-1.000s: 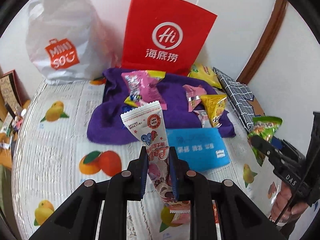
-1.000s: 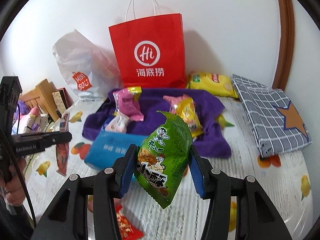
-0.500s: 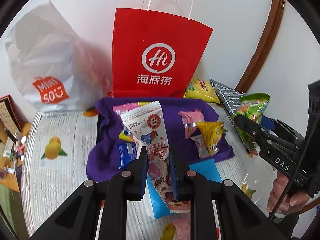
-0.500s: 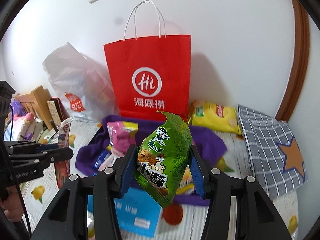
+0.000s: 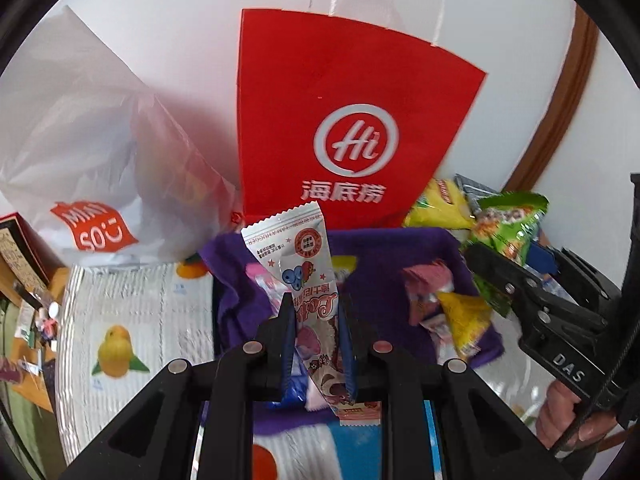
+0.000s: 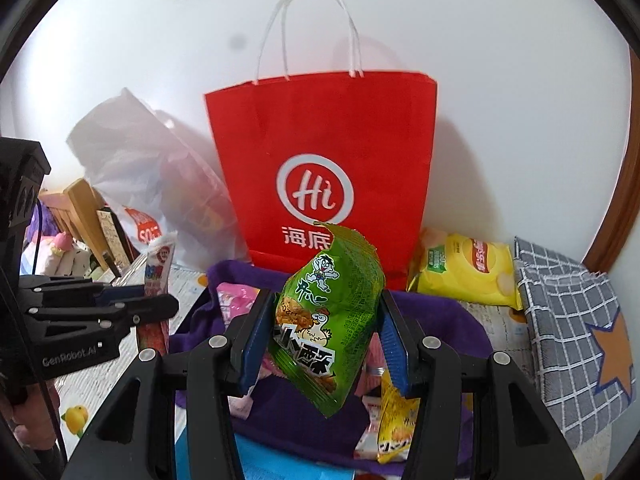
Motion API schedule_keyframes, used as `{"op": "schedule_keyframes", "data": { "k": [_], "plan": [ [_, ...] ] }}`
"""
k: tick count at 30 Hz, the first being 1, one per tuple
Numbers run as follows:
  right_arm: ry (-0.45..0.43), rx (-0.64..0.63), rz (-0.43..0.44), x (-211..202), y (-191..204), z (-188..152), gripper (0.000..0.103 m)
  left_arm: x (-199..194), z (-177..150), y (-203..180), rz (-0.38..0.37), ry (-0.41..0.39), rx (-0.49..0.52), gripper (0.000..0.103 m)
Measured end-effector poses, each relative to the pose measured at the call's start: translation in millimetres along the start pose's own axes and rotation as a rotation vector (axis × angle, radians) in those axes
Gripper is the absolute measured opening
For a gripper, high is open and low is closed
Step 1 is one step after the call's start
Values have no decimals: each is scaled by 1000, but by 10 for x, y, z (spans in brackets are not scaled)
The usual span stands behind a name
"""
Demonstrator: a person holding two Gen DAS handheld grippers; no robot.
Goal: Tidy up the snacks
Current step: 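Carry the green bag and stick snack with both tools over the purple towel, then lower the green bag onto the towel and open the right tool while the left tool holds the stick snack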
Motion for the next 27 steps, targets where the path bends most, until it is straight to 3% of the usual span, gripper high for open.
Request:
{"op": "schedule_keyframes", "data": {
  "k": [5, 13, 27],
  "plan": [
    [58, -6, -17, 262, -125, -107, 51, 273, -62, 129, -23, 61, -24, 19],
    [90, 17, -17, 382, -311, -174, 51, 323, -81, 299, -26, 76, -69, 19],
    [122, -38, 4, 455, -131, -251, 51, 332, -86, 311, -21, 86, -80, 19]
  ]
}}
Point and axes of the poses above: each gripper's, at about its wrist camera, not at the fingertips, and x roughly the way its jaws point, y to its left, z to its top, the point moved 8 cm from there along x, roughly the way its jaws point, and after that the axes turned 5 degrees about x, right-handed, at the moved point
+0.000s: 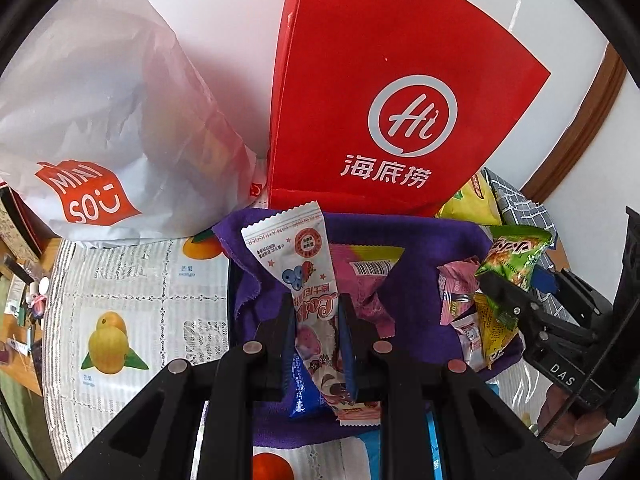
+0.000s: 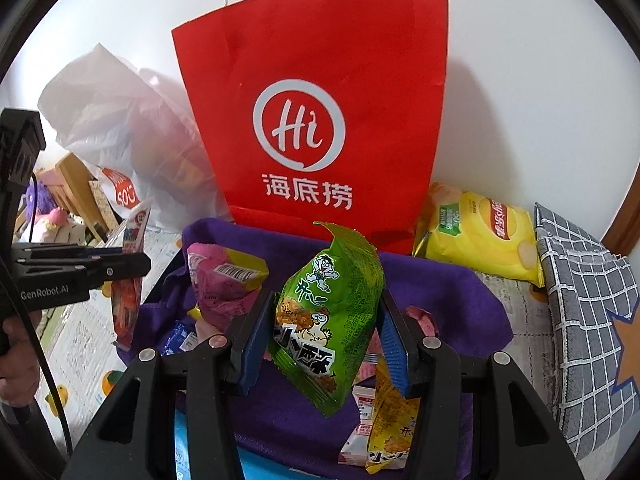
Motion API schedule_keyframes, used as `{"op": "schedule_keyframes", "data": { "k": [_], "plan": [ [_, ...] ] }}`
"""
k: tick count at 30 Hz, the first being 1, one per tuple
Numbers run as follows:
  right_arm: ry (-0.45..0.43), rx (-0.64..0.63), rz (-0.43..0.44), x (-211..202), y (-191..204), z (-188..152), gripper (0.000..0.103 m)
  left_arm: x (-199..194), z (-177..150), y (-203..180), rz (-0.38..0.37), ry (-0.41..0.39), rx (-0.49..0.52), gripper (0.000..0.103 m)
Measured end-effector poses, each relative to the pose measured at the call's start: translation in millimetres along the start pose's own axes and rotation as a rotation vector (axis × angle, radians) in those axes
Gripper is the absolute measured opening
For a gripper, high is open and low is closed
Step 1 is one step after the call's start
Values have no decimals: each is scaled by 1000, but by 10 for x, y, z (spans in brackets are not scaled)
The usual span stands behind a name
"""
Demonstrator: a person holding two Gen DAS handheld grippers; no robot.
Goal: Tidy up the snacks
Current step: 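Lower the green bag onto the towel and open the right tool while the left tool holds the stick snack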
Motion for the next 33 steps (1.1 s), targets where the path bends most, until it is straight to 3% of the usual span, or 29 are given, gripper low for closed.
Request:
{"op": "schedule_keyframes", "data": {
  "k": [22, 33],
  "plan": [
    [0, -24, -5, -19, 11, 13, 51, 16, -19, -19, 9, -1, 7, 19],
    [76, -74, 33, 199, 229, -152, 51, 38, -38, 70, 21, 8, -15, 19]
  ]
}}
Point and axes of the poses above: each gripper's, at about its wrist camera, not at the fingertips, and x roughly the way its jaws point, y to its left, z to its top, the point moved 8 cm from there along x, roughly the way its jaws point, and after that the axes turned 5 degrees about x, right-handed, at the moved point
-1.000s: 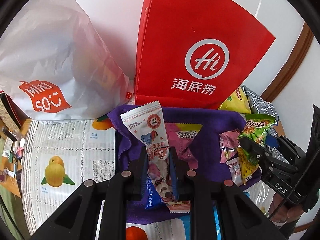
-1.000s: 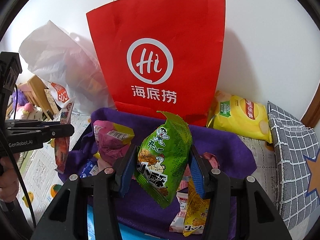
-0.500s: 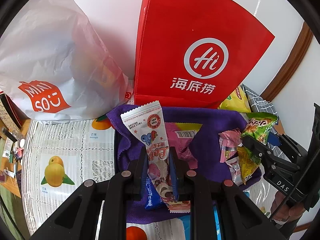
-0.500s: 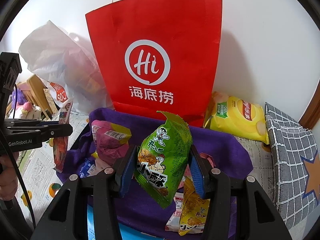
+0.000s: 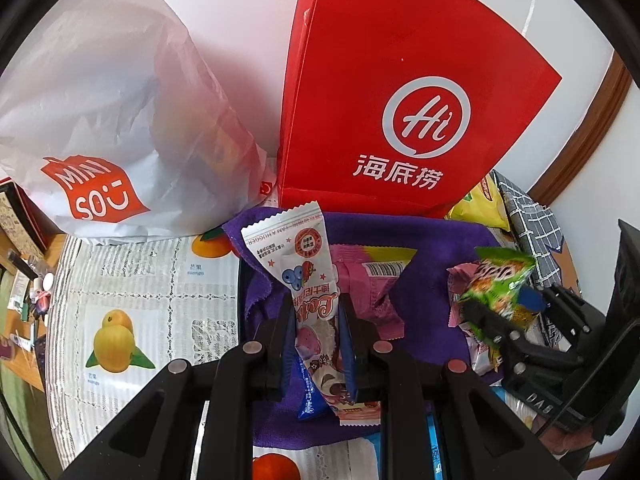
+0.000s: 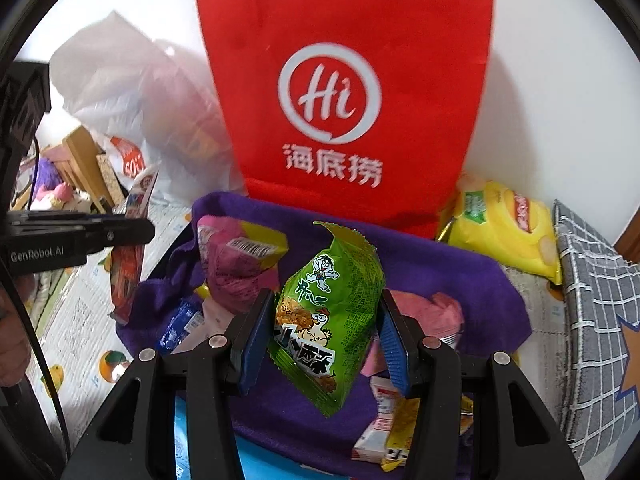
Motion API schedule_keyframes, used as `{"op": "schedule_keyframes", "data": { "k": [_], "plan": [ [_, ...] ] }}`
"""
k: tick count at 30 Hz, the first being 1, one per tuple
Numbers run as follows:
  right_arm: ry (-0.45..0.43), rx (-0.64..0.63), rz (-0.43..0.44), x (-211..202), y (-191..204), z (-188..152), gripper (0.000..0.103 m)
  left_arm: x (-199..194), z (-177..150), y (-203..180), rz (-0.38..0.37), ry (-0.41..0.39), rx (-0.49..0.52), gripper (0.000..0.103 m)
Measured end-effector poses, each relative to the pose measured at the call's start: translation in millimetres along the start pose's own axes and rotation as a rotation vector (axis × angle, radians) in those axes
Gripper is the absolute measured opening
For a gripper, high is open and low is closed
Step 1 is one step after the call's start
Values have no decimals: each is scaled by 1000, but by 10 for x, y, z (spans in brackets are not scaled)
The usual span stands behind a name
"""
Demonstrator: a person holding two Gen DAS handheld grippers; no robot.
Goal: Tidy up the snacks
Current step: 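Lower the green bag onto the towel and open the right tool while the left tool holds the stick snack, then lower the stick snack onto the towel and open the left tool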
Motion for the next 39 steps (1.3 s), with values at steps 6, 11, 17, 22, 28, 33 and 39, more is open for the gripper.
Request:
{"op": "schedule_keyframes", "data": {
  "k": [6, 11, 17, 22, 28, 33, 39],
  "plan": [
    [83, -44, -28, 183, 43, -131, 51, -5, 4, -9, -3, 0, 7, 19],
    [116, -49, -54, 251, 0, -178, 51, 6, 3, -3, -2, 5, 8, 19],
    [148, -40, -87, 300, -103, -213, 51, 53, -23, -74, -9, 20, 26, 19],
    [161, -21, -84, 345, -168, -214, 51, 217, -106, -132, -10, 79, 34, 19],
    [148, -34, -69, 286, -136, -179, 53, 322, -186, -220, -9, 123, 60, 19],
    [110, -31, -58, 122, -75, -87, 60, 393, -223, -232, -12, 155, 55, 19],
    [51, -23, -58, -73, -72, 45, 71, 437, -263, -276, -21, 179, 74, 20]
  ]
}}
Point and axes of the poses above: each gripper's, at about its wrist camera, not at the fingertips, and x roughly the way its jaws point, y to its left, z to its top, the point moved 8 cm from there along x, roughly the way its jaws point, and after that the axes turned 5 degrees about x, right-handed, at the moved point
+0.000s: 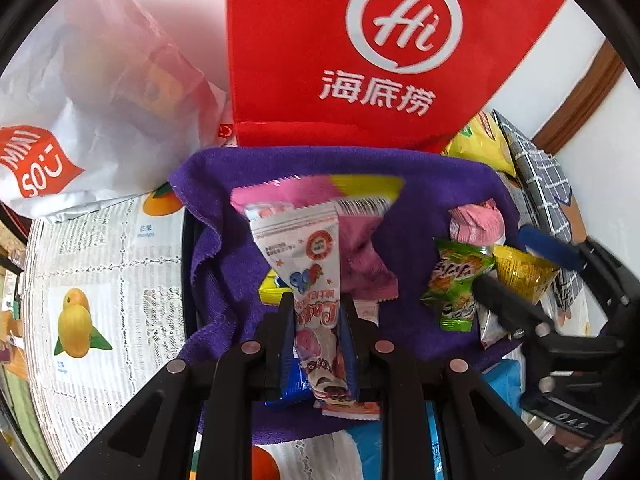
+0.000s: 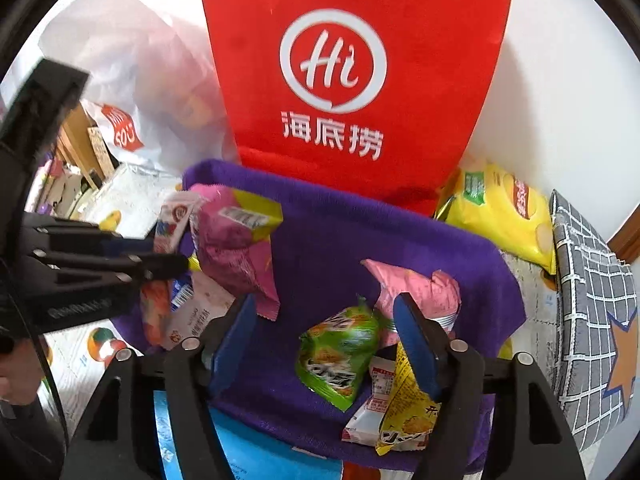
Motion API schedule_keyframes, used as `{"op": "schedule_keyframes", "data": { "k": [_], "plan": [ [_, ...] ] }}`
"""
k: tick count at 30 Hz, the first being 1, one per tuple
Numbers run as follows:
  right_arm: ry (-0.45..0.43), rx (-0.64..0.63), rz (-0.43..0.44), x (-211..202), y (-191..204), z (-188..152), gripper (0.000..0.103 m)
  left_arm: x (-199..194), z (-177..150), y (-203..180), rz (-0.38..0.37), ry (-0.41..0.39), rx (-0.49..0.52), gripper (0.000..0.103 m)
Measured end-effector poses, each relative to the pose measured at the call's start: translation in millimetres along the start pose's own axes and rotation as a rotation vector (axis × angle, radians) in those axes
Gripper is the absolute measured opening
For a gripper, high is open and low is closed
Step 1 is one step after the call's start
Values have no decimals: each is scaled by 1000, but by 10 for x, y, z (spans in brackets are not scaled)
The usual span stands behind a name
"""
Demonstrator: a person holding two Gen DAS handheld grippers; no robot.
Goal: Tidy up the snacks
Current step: 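Lower the stick snack onto the towel and open the left tool, then move both open tools back toward the snacks on the bed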
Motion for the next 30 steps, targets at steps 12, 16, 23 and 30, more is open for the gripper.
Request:
{"op": "schedule_keyframes", "data": {
  "k": [12, 16, 23, 30],
  "plan": [
    [-139, 75, 0, -420, -58, 168, 74, -108, 31, -55, 20, -22, 22, 52],
    [-172, 99, -22, -542, -80, 187, 80, -251, 53, -65, 10, -47, 31, 58],
    [-170, 172, 17, -680, -89, -22, 83, -540, 79, -88, -13, -108, 42, 72],
    [-188, 141, -79, -1030, -99, -292, 83, -909, 56, -130, -19, -183, 65, 76]
  ]
}}
Point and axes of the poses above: each gripper's, at about its wrist camera, not at the fingertips, and x roughly the way its jaws point, y to its left, z to its top, the point moved 8 cm from there along x, roughly the way its jaws point, and after that the axes turned 5 degrees about x, right-handed, at the moved point
